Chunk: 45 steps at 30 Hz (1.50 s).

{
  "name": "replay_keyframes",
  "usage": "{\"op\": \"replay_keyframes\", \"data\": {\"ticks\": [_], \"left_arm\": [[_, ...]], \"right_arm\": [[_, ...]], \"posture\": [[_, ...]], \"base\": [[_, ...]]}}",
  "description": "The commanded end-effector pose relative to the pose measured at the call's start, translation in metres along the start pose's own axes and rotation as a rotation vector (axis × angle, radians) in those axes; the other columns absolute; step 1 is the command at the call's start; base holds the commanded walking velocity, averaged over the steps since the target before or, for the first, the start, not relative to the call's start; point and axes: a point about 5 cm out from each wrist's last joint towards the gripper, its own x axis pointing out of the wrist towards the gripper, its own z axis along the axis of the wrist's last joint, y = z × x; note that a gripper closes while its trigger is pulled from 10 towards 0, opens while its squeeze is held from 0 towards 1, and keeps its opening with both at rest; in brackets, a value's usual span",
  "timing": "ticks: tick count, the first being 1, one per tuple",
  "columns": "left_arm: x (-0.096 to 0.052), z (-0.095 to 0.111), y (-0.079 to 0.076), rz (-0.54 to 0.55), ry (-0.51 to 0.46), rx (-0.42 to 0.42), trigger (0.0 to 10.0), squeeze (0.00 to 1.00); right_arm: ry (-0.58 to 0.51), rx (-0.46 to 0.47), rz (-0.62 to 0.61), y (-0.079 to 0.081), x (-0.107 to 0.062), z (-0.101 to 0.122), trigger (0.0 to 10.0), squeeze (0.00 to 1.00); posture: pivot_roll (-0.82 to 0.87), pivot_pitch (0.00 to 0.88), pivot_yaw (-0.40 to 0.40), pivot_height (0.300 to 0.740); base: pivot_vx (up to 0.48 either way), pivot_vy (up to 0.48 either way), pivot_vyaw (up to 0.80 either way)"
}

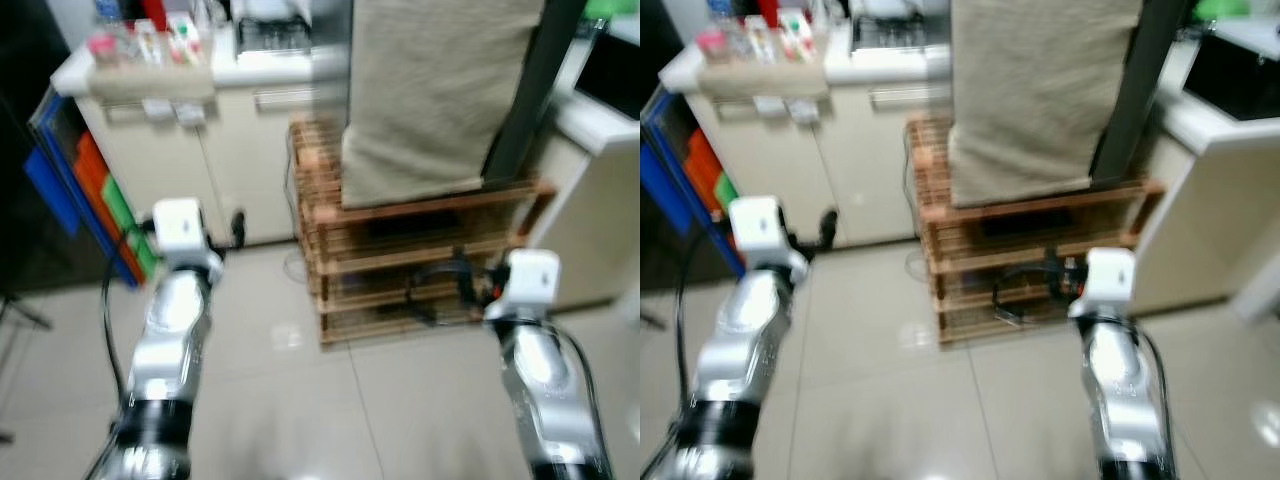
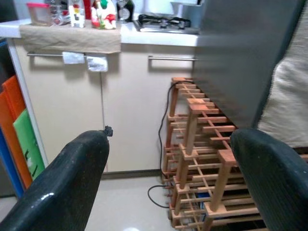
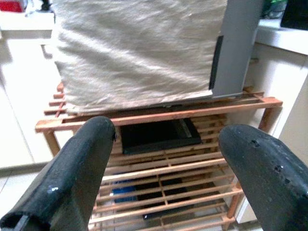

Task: Restocking fridge

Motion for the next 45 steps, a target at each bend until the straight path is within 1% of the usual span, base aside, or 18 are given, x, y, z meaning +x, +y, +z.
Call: {"op": "replay_keyframes", "data": {"ticks": [1, 7, 15, 17, 18, 20, 22, 23, 24, 25, 27, 28, 29, 30, 34, 36, 41, 45], "left_arm": [[0.002, 0.002, 0.005, 0.018, -0.005, 0.014, 10.0, 0.0], [0.0, 0.001, 0.005, 0.017, -0.001, 0.008, 10.0, 0.0], [0.001, 0.001, 0.005, 0.009, -0.006, 0.008, 10.0, 0.0], [0.002, 0.002, 0.0, -0.064, -0.015, 0.001, 10.0, 0.0], [0.002, 0.002, 0.0, -0.064, -0.015, 0.001, 10.0, 0.0], [0.004, 0.003, -0.002, -0.115, -0.006, 0.022, 10.0, 0.0], [0.006, 0.004, -0.003, -0.131, -0.006, 0.023, 10.0, 0.0], [0.007, 0.003, -0.005, -0.158, 0.001, 0.037, 10.0, 0.0], [0.009, 0.002, -0.008, -0.179, 0.019, 0.033, 10.0, 0.0], [0.009, 0.002, -0.008, -0.179, 0.019, 0.033, 10.0, 0.0], [0.011, -0.002, -0.008, -0.172, 0.052, 0.015, 10.0, 0.0], [0.011, -0.002, -0.008, -0.172, 0.052, 0.015, 10.0, 0.0], [0.012, -0.003, -0.006, -0.155, 0.06, 0.012, 10.0, 0.0], [0.013, -0.003, -0.005, -0.147, 0.06, -0.004, 10.0, 0.0], [0.013, -0.001, -0.005, -0.157, 0.046, -0.006, 10.0, 0.0], [0.015, 0.001, -0.004, -0.143, 0.033, 0.015, 10.0, 0.0], [0.016, 0.004, -0.005, -0.163, 0.014, 0.045, 10.0, 0.0], [0.016, 0.004, -0.007, -0.17, 0.008, 0.037, 10.0, 0.0]], "right_arm": [[-0.036, 0.009, 0.011, 0.004, 0.002, 0.007, 10.0, 0.02], [-0.028, 0.009, 0.002, 0.002, 0.002, 0.006, 10.0, 0.02], [-0.027, 0.009, 0.007, 0.004, 0.003, 0.006, 10.0, 0.03], [-0.025, 0.002, 0.004, 0.007, 0.006, 0.008, 10.0, 0.03], [-0.025, 0.002, 0.004, 0.007, 0.006, 0.008, 10.0, 0.03], [-0.034, 0.015, -0.005, 0.006, 0.006, 0.01, 10.0, 0.04], [-0.043, 0.013, -0.018, 0.005, 0.006, 0.011, 10.0, 0.04], [-0.05, 0.016, -0.032, 0.004, 0.006, 0.012, 10.0, 0.04], [-0.057, 0.02, -0.062, 0.001, 0.007, 0.013, 10.0, 0.05], [-0.057, 0.02, -0.062, 0.001, 0.007, 0.013, 10.0, 0.05], [-0.055, 0.016, -0.118, -0.005, 0.008, 0.014, 10.0, 0.07], [-0.055, 0.016, -0.118, -0.005, 0.008, 0.014, 10.0, 0.07], [-0.053, 0.019, -0.139, -0.007, 0.008, 0.014, 10.0, 0.62], [-0.055, 0.028, -0.176, -0.012, 0.007, 0.014, 10.0, 1.0], [-0.058, 0.031, -0.216, -0.017, 0.005, 0.014, 10.0, 1.0], [-0.058, 0.011, -0.259, -0.023, 0.003, 0.014, 10.0, 1.0], [-0.06, 0.001, -0.266, -0.025, 0.002, 0.015, 10.0, 1.0], [-0.054, -0.004, -0.281, -0.027, 0.002, 0.013, 10.0, 1.0]], "posture": [[-0.11, 0.0, 0.054, 0.74], [-0.11, 0.0, 0.051, 0.74], [-0.11, 0.0, 0.051, 0.74], [-0.11, 0.0, 0.048, 0.74], [-0.11, 0.0, 0.048, 0.74], [-0.11, 0.0, 0.045, 0.74], [-0.11, 0.0, 0.045, 0.74], [-0.11, 0.0, 0.044, 0.74], [-0.12, 0.0, 0.044, 0.74], [-0.12, 0.0, 0.044, 0.74], [-0.12, 0.0, 0.044, 0.74], [-0.12, 0.0, 0.044, 0.74], [-0.12, 0.0, 0.045, 0.74], [-0.12, 0.0, 0.045, 0.74], [-0.12, 0.0, 0.046, 0.74], [-0.13, 0.0, 0.047, 0.74], [-0.13, 0.0, 0.045, 0.74], [-0.13, 0.0, 0.042, 0.74]], "base": [[0.349, 0.33, 0.0], [0.354, 0.324, 0.0], [0.364, 0.313, 0.0], [0.124, 0.446, -0.39], [0.0, 0.48, -0.77], [0.0, 0.48, -0.74], [0.0, 0.48, -0.73], [0.0, 0.48, -0.73], [0.0, 0.48, -0.73], [0.0, 0.48, -0.73], [0.0, 0.24, -0.7], [0.0, 0.0, -0.66], [0.0, 0.0, -0.61], [0.0, 0.0, -0.61], [0.0, 0.0, -0.61], [0.0, 0.0, -0.64], [0.0, 0.0, -0.66], [0.0, 0.0, -0.66]]}}
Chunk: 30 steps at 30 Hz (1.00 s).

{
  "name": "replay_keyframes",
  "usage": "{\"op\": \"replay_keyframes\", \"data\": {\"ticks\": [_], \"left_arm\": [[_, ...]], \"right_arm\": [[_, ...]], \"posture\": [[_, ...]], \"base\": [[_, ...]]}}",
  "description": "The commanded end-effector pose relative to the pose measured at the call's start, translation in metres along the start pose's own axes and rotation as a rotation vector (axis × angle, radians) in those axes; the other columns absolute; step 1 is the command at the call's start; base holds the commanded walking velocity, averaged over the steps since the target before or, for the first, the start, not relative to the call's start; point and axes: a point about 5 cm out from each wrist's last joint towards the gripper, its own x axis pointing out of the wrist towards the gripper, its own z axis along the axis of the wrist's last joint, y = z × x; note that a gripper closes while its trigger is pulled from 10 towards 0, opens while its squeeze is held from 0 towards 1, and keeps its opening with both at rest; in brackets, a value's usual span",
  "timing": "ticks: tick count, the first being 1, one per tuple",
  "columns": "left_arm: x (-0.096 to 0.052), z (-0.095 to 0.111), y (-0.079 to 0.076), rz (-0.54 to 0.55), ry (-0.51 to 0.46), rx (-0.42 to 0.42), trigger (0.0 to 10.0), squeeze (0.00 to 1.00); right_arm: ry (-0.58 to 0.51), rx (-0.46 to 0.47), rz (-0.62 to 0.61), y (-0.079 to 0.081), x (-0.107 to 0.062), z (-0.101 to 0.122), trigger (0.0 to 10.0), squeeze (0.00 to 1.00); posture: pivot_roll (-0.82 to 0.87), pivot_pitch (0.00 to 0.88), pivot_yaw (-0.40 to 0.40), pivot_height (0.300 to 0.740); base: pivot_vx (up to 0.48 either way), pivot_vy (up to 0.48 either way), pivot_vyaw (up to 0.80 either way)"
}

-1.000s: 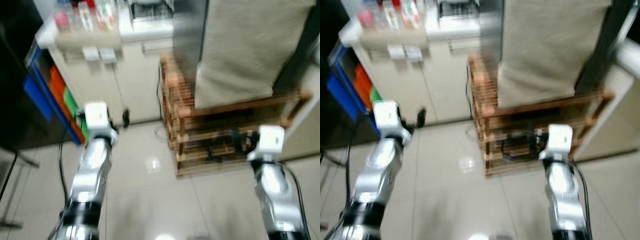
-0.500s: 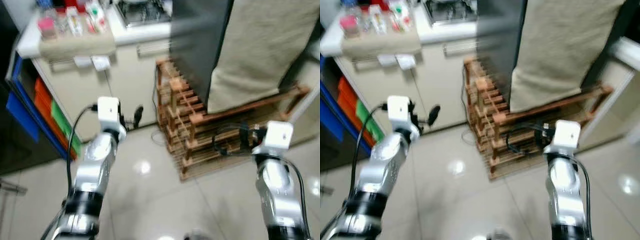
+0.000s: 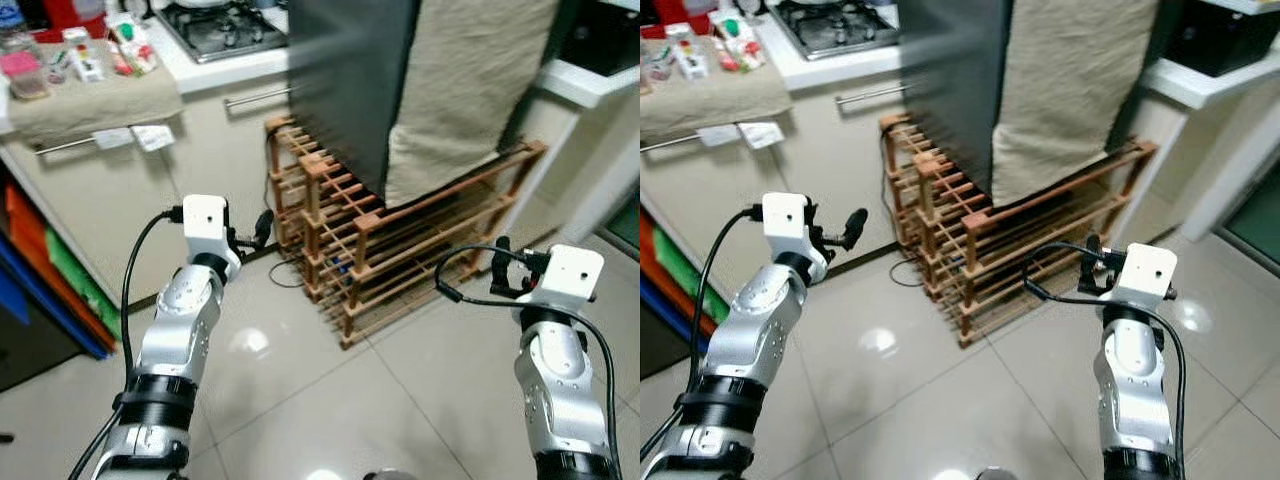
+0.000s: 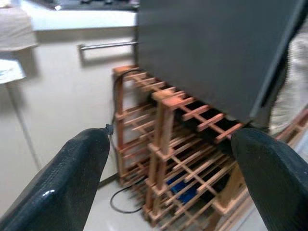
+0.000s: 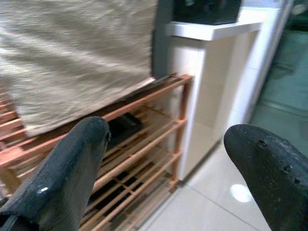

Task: Restocking fridge

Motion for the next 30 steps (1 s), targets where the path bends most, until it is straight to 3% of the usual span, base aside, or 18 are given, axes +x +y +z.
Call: {"op": "replay_keyframes", "data": {"ticks": [1, 5, 6, 13, 30], "left_arm": [[0.001, 0.003, 0.002, 0.001, -0.014, 0.008, 10.0, 0.0], [-0.001, 0.006, 0.001, -0.016, -0.042, 0.007, 10.0, 0.0], [-0.002, 0.011, 0.001, -0.023, -0.079, 0.012, 10.0, 0.0], [0.001, 0.022, -0.003, -0.05, -0.142, 0.012, 10.0, 0.0], [0.002, 0.023, -0.006, -0.071, -0.161, -0.008, 10.0, 0.0]], "right_arm": [[-0.017, -0.013, -0.014, -0.003, 0.001, 0.004, 10.0, 1.0], [-0.004, -0.021, 0.046, 0.006, 0.003, 0.001, 10.0, 1.0], [0.0, -0.014, 0.062, 0.01, 0.003, 0.001, 10.0, 0.0], [-0.055, -0.028, 0.13, 0.026, 0.007, 0.012, 10.0, 0.0], [-0.056, -0.082, 0.129, 0.027, 0.011, 0.01, 10.0, 0.0]], "posture": [[-0.13, 0.0, 0.042, 0.74], [-0.12, 0.0, 0.04, 0.74], [-0.12, 0.0, 0.037, 0.74], [-0.12, 0.0, 0.04, 0.74], [-0.12, 0.0, 0.041, 0.74]], "base": [[0.0, 0.0, -0.65], [0.0, 0.0, -0.33], [0.0, 0.0, 0.0], [0.48, 0.0, 0.0], [0.474, 0.0, 0.0]]}}
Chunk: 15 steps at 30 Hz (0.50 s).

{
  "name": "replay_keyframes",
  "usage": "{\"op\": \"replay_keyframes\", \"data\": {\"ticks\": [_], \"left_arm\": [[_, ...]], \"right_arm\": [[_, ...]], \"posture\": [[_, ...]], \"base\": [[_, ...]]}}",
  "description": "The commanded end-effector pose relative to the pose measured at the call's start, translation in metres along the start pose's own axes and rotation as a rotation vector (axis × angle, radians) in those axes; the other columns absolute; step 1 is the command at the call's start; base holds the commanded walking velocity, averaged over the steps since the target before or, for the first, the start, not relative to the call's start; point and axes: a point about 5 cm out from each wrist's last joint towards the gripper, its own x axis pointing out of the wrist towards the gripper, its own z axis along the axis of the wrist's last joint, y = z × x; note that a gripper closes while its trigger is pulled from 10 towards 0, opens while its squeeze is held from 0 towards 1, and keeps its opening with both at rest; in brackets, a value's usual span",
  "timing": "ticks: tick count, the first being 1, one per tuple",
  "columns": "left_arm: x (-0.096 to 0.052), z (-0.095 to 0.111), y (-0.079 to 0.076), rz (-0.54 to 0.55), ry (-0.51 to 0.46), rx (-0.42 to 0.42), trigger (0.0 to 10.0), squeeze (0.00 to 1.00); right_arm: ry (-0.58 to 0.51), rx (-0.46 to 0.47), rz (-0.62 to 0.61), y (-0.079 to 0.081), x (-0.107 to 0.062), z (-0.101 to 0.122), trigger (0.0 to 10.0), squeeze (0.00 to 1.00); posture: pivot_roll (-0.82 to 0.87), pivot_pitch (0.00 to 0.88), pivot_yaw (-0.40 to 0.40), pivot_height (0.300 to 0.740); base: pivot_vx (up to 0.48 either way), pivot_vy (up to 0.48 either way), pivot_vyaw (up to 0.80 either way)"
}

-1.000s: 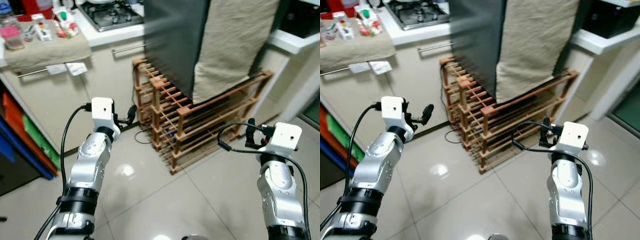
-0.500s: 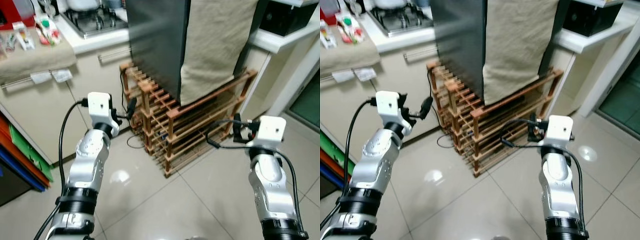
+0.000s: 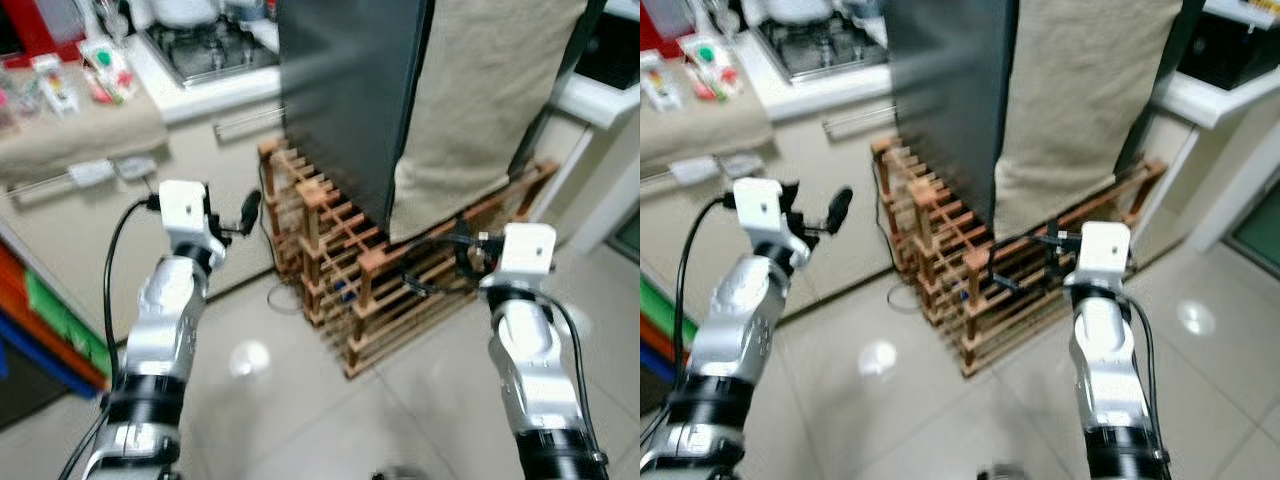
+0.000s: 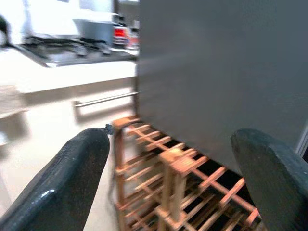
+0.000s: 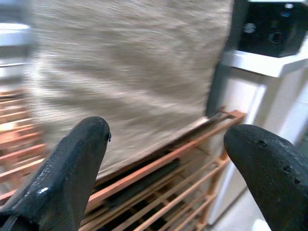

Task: Restocking fridge

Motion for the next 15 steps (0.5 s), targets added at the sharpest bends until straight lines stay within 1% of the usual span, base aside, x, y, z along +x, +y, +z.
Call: {"op": "replay_keyframes", "data": {"ticks": [1, 2, 3, 9, 12, 14, 15], "left_arm": [[0.005, 0.004, -0.01, -0.034, -0.014, -0.027, 10.0, 0.0], [0.005, 0.004, -0.01, -0.034, -0.014, -0.027, 10.0, 0.0], [0.005, 0.003, -0.01, -0.031, -0.012, -0.038, 10.0, 0.0], [0.008, 0.001, -0.009, -0.019, 0.01, -0.024, 10.0, 0.0], [0.008, -0.001, -0.01, -0.023, 0.024, -0.016, 10.0, 0.0], [0.009, -0.004, -0.011, -0.027, 0.034, -0.016, 10.0, 0.0], [0.01, -0.007, -0.017, -0.049, 0.054, -0.031, 10.0, 0.0]], "right_arm": [[0.026, -0.022, -0.028, -0.009, -0.001, -0.005, 10.0, 0.0], [0.026, -0.022, -0.028, -0.009, -0.001, -0.005, 10.0, 0.0], [0.025, -0.011, -0.03, -0.01, -0.001, -0.005, 10.0, 0.0], [-0.007, 0.001, -0.06, -0.015, -0.001, -0.001, 10.0, 0.0], [-0.003, 0.016, -0.053, -0.015, -0.002, -0.003, 10.0, 0.0], [0.005, 0.032, -0.054, -0.014, -0.003, -0.004, 10.0, 0.0], [0.036, 0.077, -0.069, -0.012, -0.005, -0.009, 10.0, 0.0]], "posture": [[-0.12, 0.0, 0.04, 0.74], [-0.12, 0.0, 0.04, 0.74], [-0.12, 0.0, 0.039, 0.74], [-0.12, 0.0, 0.04, 0.74], [-0.13, 0.0, 0.04, 0.74], [-0.13, 0.0, 0.04, 0.74], [-0.13, 0.0, 0.028, 0.74]], "base": [[0.304, 0.349, -0.58], [0.304, 0.349, -0.58], [0.0, 0.281, -0.74], [0.0, 0.0, -0.67], [0.0, 0.0, -0.67], [0.0, 0.0, -0.67], [0.0, 0.0, -0.67]]}}
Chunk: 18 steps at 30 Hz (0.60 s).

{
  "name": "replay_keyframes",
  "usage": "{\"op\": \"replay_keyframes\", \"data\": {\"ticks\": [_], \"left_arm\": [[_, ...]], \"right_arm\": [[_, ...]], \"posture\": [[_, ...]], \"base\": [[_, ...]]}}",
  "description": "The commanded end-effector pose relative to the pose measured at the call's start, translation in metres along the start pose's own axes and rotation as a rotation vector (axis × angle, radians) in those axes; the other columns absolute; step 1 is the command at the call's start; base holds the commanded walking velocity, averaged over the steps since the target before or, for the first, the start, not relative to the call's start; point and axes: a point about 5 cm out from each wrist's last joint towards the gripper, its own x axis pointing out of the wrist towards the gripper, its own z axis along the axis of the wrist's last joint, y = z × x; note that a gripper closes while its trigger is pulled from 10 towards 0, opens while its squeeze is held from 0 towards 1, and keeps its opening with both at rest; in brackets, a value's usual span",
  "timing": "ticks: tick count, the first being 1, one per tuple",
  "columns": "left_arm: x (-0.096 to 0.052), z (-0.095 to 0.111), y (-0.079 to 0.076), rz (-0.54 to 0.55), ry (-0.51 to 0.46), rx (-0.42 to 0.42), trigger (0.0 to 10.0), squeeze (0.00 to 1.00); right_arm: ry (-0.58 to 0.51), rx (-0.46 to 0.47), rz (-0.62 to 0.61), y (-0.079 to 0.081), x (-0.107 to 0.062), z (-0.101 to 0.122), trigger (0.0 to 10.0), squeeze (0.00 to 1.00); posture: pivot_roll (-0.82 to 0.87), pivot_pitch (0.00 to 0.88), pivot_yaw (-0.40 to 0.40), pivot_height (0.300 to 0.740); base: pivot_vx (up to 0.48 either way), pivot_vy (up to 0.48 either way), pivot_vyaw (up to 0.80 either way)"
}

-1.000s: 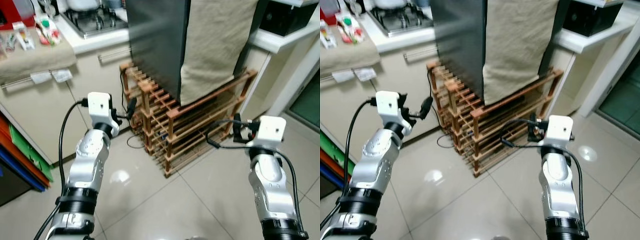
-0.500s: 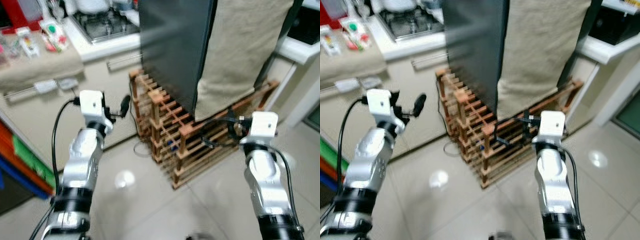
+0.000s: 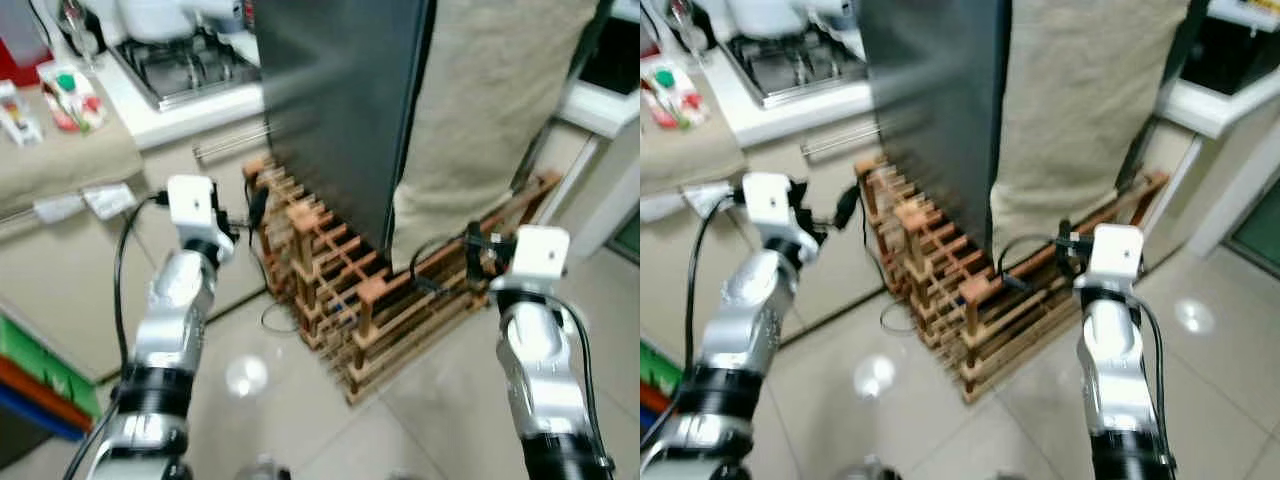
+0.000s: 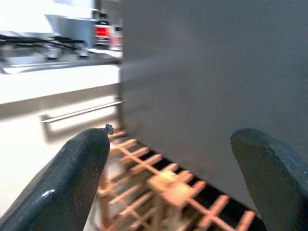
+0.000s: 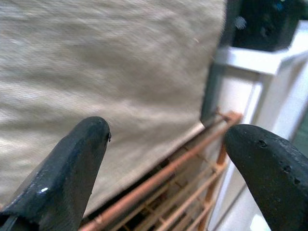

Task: Restocking fridge

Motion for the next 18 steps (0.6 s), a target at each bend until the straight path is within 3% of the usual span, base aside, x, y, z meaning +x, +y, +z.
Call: {"op": "replay_keyframes", "data": {"ticks": [1, 10, 18], "left_arm": [[0.002, -0.007, -0.006, -0.025, 0.041, 0.001, 10.0, 0.0], [0.0, -0.003, -0.014, -0.067, 0.026, -0.024, 10.0, 0.0], [0.003, 0.011, -0.014, -0.026, -0.064, -0.045, 10.0, 0.0]], "right_arm": [[0.019, 0.033, -0.019, -0.002, -0.001, -0.002, 10.0, 0.0], [-0.005, -0.007, 0.018, 0.001, -0.005, 0.004, 10.0, 0.0], [-0.091, -0.027, 0.003, 0.0, -0.002, 0.017, 10.0, 0.0]], "posture": [[-0.13, 0.0, 0.028, 0.74], [-0.14, 0.0, 0.02, 0.74], [-0.13, 0.0, 0.018, 0.74]], "base": [[0.0, 0.0, -0.67], [0.0, 0.0, -0.67], [0.0, 0.0, -0.67]]}}
